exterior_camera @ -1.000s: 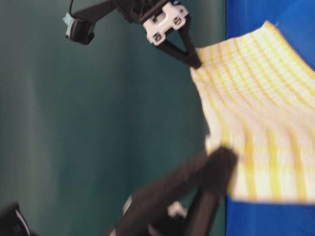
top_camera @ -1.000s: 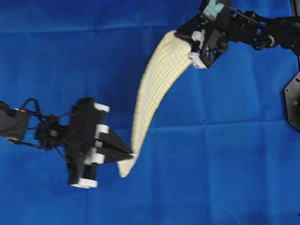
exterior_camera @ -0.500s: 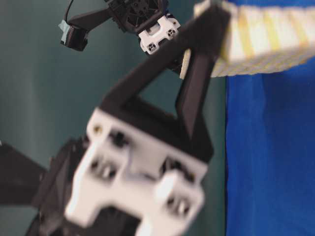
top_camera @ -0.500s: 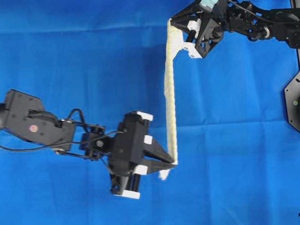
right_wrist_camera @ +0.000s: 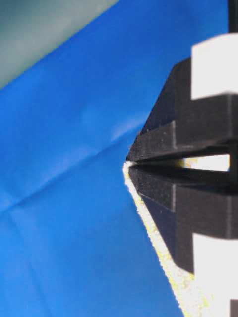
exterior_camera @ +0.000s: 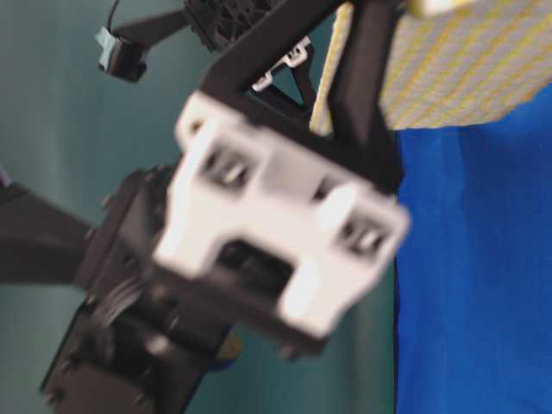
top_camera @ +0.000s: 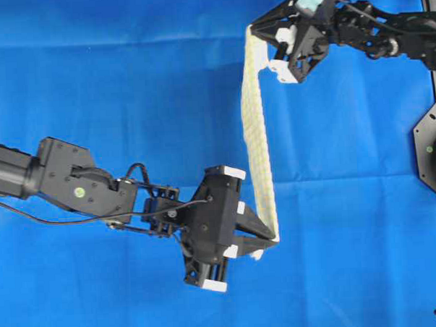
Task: Fold the yellow towel.
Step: 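Lay the vertical strip on the table and open both grippers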
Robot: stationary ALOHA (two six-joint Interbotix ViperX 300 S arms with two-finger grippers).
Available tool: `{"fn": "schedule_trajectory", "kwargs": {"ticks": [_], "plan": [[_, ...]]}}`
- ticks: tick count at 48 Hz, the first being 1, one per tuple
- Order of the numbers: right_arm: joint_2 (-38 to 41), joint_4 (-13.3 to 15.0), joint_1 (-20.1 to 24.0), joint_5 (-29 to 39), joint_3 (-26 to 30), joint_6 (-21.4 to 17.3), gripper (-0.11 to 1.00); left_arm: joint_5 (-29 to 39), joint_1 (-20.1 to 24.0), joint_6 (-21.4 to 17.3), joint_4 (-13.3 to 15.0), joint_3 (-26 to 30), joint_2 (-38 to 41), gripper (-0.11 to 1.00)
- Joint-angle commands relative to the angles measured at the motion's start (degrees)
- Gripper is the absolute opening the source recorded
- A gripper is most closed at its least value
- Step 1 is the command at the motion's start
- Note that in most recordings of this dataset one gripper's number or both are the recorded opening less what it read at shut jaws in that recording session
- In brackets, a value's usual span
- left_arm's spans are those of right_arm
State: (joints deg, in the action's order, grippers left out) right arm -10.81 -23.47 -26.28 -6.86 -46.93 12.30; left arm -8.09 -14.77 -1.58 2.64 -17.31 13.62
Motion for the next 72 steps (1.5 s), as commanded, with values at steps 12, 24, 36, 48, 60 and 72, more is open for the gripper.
{"fn": "schedule_trajectory", "kwargs": {"ticks": [12,24,36,48,60,72], "plan": [[-6.24,-0.09,-3.52,-0.7,-3.43,0.09,0.02,-1.32,-0.44,-2.11,-0.09,7.38,4.22,0.02],[-1.85,0.0,-3.25,2.46,0.44,0.18,0.02,-1.76,-0.44,-2.55,0.09,5.36,4.39,0.02],[9.49,1.32,-0.88,4.48,10.37,0.18,0.02,-10.81,-0.53,-1.23,1.23,-5.27,1.23,0.02],[18.37,1.41,1.67,6.15,20.21,0.18,0.02,-15.91,-1.05,2.37,2.64,-15.91,-2.99,0.02],[22.59,1.41,3.16,6.24,24.35,0.0,0.02,-16.79,-1.58,4.48,2.72,-20.65,-4.83,0.02],[23.12,1.23,3.25,5.89,24.26,-1.14,0.02,-15.64,-1.41,5.1,2.72,-21.8,-4.92,0.02]]}}
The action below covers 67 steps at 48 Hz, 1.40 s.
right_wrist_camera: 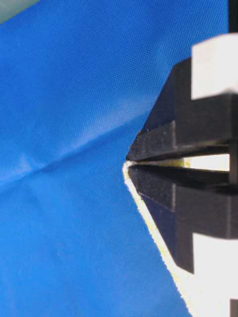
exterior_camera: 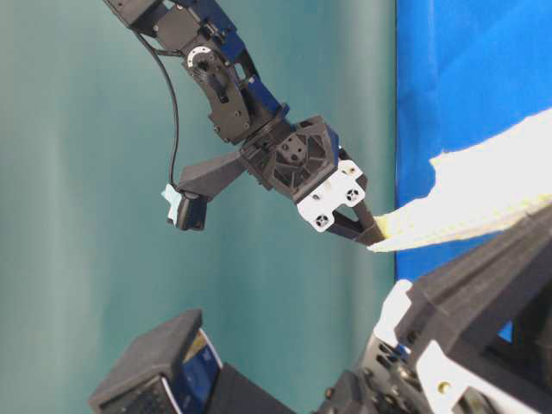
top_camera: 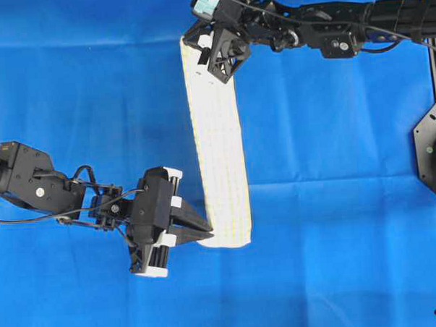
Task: Fold the yellow towel.
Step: 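Lay the vertical strip on the table and open both grippers, then grasp the strip's top end corners with both grippers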
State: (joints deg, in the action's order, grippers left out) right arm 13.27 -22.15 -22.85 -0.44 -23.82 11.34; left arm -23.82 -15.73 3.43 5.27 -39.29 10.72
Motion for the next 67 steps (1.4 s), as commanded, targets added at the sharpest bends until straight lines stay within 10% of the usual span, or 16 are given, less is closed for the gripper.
{"fn": "schedule_trajectory", "kwargs": {"ticks": [1,14,21,27,44,67], "plan": [[-0.97,-0.09,-0.26,-0.53,1.05,-0.18,0.02,0.35,-0.35,0.09,0.09,0.09,-2.02,0.02],[-0.97,-0.18,0.0,-0.26,0.97,0.09,0.05,1.49,-0.18,1.23,0.09,-0.35,-2.37,0.21],[-1.14,0.0,0.7,-0.18,0.53,0.62,0.44,4.39,-0.35,1.76,0.0,-0.44,-2.99,0.56],[-2.81,0.0,0.26,-0.62,-1.67,0.35,0.77,12.57,-0.26,2.37,0.0,-0.44,-6.5,0.66],[-15.56,-0.18,-0.35,-6.59,-14.85,0.0,0.71,28.04,1.41,2.55,-0.35,-4.22,-20.65,0.64],[-29.18,-1.76,2.9,-10.63,-28.56,-0.44,0.71,18.63,11.87,2.81,-0.44,-13.8,-30.94,0.67]]}}
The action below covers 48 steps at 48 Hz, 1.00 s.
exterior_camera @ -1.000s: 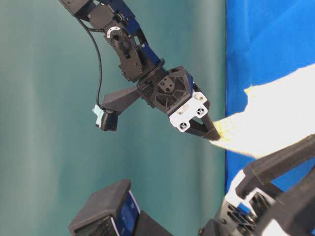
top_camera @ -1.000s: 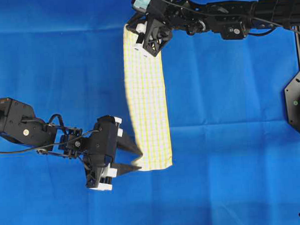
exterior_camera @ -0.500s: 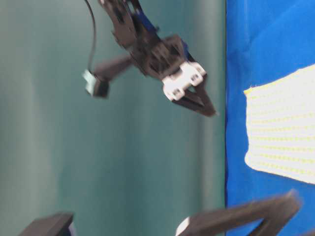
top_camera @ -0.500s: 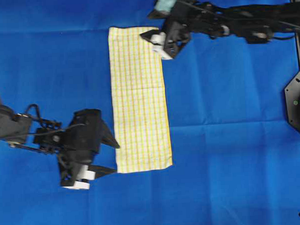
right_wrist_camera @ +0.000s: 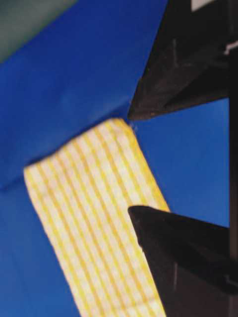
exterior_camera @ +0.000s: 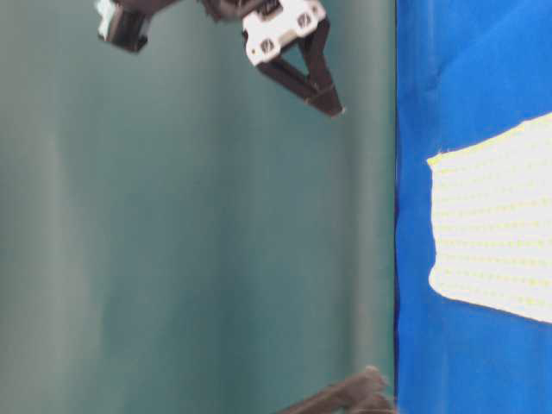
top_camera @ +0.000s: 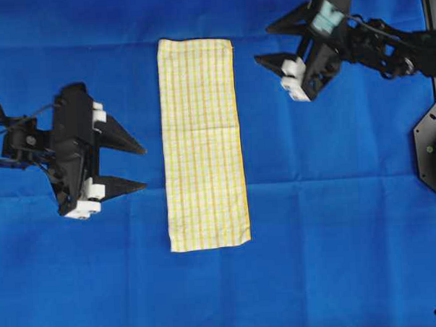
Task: Fold the yellow towel.
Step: 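Grasp the strip's top end corners with both grippers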
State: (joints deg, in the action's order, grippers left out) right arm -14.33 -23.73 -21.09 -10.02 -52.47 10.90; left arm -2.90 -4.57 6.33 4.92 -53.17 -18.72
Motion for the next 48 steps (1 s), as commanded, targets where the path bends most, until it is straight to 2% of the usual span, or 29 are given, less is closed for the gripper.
{"fn": "schedule_trajectory", "kwargs": {"ticks": [1,17,23,35,48], "plan": [[-1.58,-0.18,1.49,-1.14,0.09,0.0,0.71,-2.72,0.88,-0.18,-0.09,-0.09,-1.67,0.67],[-1.14,-0.18,2.81,-2.81,0.35,0.09,0.71,-4.66,3.87,-0.88,-0.18,-0.18,0.26,0.77],[1.14,-0.26,1.23,-2.9,1.93,0.09,0.72,-6.42,8.26,-2.11,-0.88,0.53,2.29,0.8],[10.37,-0.79,-4.31,-2.11,8.17,0.09,0.77,-12.57,20.65,-6.24,-1.23,3.08,11.07,0.85],[20.04,-1.05,-6.86,-1.49,13.27,0.0,0.77,-15.12,26.46,-6.5,-1.23,8.26,22.24,0.85]]}}
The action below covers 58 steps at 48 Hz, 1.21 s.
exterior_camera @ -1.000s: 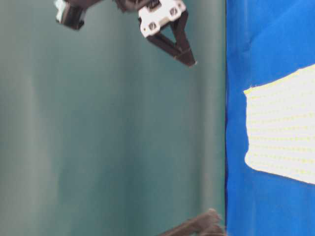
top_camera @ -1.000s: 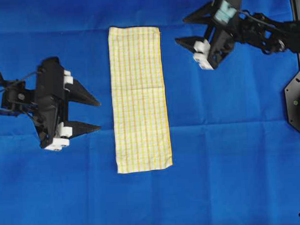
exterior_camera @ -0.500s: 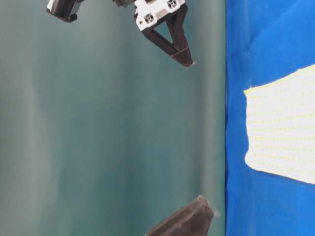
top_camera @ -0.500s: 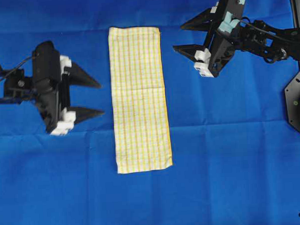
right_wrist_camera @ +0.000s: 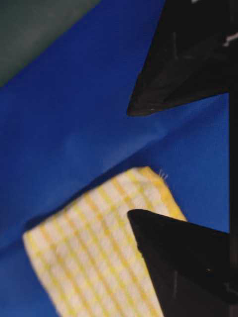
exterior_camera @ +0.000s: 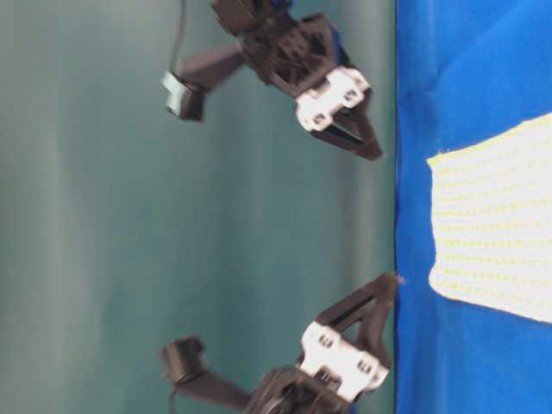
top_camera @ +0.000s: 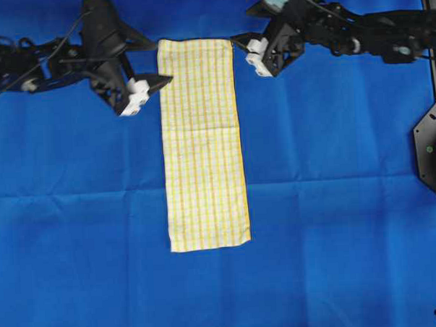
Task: Fold the yellow towel.
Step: 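Grasp the strip's top end corners with both grippers, then fold the top end down over the strip toward the bottom end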
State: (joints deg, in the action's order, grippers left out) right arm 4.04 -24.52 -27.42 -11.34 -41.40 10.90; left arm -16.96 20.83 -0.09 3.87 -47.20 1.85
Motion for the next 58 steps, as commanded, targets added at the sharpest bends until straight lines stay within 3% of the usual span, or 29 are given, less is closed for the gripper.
{"fn": "schedule_trajectory", "kwargs": {"ticks": [1,20,25,29,34,41,44,58], "plan": [[2.29,-0.35,-0.53,-0.18,2.64,0.0,0.77,-1.23,1.41,-0.09,-0.18,2.64,2.37,0.85],[9.93,-4.22,-0.44,-0.09,6.59,0.0,0.77,-7.29,7.12,0.44,0.09,5.45,12.83,0.82],[10.46,-5.27,-0.44,0.0,6.59,0.0,0.76,-7.56,7.82,0.62,0.09,6.42,14.77,0.72],[10.9,-5.71,-0.35,0.44,6.59,0.0,0.73,-7.47,7.82,0.62,0.09,7.29,16.26,0.58],[11.78,-6.15,0.0,0.7,6.59,0.0,0.58,-7.47,7.56,0.62,0.09,8.44,17.67,0.37],[12.04,-6.33,0.35,0.62,6.33,0.0,0.16,-7.47,7.21,0.18,0.09,9.84,19.34,0.1],[11.95,-6.5,0.35,0.44,6.24,0.0,0.04,-7.38,7.03,0.09,0.09,10.02,19.42,0.06],[11.87,-6.59,0.18,-0.26,6.24,0.0,0.04,-6.94,6.94,0.62,0.09,8.96,19.07,0.06]]}}
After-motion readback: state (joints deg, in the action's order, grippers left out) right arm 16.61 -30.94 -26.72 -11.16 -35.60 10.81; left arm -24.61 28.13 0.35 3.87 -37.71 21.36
